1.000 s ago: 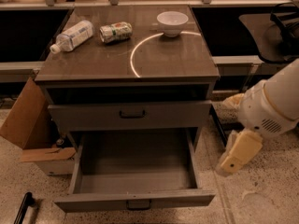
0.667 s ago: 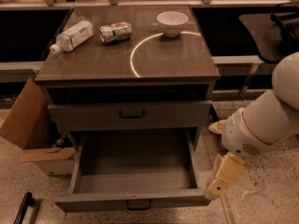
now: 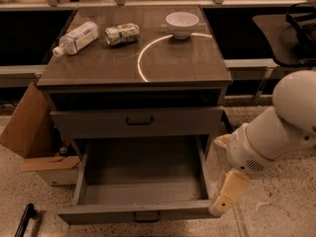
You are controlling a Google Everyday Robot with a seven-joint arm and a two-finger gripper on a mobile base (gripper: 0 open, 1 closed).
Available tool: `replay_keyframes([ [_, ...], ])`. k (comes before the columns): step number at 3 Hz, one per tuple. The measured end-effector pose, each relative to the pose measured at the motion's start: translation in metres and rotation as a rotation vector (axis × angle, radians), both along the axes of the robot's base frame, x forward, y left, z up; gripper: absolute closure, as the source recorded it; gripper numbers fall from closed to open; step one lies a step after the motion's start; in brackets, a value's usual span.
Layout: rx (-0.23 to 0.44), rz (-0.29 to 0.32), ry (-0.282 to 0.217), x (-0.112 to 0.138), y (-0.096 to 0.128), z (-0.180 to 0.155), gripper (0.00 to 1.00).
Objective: Close middle drawer
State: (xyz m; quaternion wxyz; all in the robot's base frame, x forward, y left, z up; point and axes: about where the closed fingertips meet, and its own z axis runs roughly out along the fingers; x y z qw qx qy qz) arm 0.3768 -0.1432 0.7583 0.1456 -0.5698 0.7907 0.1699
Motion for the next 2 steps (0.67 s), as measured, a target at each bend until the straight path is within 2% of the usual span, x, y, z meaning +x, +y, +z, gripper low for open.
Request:
replay_keyframes([
  [1, 0.014, 0.051, -0.005, 0.000, 0.012, -0.058, 0.00],
  [2, 0.027, 0.086, -0.005, -0.003, 0.024, -0.113, 0.19],
])
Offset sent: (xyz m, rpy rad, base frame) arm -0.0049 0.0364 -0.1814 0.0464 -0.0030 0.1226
